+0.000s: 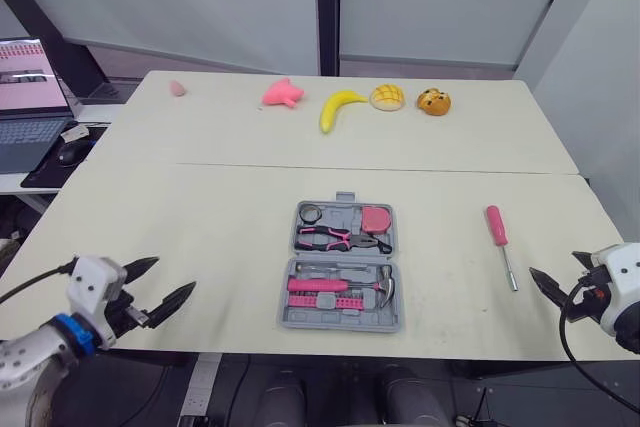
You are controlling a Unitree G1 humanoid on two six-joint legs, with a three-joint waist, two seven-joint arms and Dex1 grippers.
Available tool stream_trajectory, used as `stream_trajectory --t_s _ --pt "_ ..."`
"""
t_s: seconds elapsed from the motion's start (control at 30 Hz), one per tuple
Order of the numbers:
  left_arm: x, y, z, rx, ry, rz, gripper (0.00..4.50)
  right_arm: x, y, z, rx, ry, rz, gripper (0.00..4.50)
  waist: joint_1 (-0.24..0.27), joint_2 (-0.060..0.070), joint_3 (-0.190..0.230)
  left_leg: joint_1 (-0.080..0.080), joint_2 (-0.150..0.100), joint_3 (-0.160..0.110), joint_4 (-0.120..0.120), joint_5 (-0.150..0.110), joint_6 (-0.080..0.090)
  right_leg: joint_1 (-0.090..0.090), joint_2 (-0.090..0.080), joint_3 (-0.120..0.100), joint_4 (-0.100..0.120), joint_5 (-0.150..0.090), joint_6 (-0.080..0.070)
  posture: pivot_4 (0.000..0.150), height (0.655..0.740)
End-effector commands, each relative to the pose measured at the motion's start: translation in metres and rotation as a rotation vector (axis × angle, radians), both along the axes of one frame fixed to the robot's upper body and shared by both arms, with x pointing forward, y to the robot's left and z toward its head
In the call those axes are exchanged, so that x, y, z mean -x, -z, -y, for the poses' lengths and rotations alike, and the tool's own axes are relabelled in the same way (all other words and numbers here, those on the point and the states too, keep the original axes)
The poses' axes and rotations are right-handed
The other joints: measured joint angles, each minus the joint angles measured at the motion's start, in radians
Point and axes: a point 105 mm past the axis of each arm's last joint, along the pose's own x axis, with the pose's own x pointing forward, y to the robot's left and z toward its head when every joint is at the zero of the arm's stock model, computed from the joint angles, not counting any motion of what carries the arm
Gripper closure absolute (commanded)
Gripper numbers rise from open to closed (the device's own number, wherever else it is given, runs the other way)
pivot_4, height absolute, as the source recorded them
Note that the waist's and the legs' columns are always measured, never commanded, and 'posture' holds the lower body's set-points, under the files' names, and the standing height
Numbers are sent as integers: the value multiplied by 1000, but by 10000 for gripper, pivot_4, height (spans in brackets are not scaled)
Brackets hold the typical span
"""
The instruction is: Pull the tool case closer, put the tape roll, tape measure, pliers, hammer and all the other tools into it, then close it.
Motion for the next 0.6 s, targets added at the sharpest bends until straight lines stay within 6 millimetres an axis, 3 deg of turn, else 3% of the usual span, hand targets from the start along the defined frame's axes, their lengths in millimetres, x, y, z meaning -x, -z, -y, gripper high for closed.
stream_trajectory --t_s 0.03,0.3,0.5,0.6 --pt "-9 -27 32 -15 215 61 118 1 -15 -9 8 -18 50 0 -3 0 0 0 0 0 0 0 0 0 0 0 0 0 0 1500 7255" --pt "-6 -60 103 20 644 69 118 9 -11 -29 -4 -73 29 0 -8 1 0 0 0 1 0 0 0 0 0 1 0 3 5 1500 7255" --pt "-12 -78 123 74 709 86 118 -2 9 -28 -4 -32 -8 0 -8 0 0 0 0 0 0 0 0 0 1 1 0 3 5 1500 7255" --pt "-15 -83 133 80 733 39 118 -23 22 -27 -12 17 -9 0 -9 0 1 0 0 1 0 0 0 0 1 1 0 3 5 1500 7255"
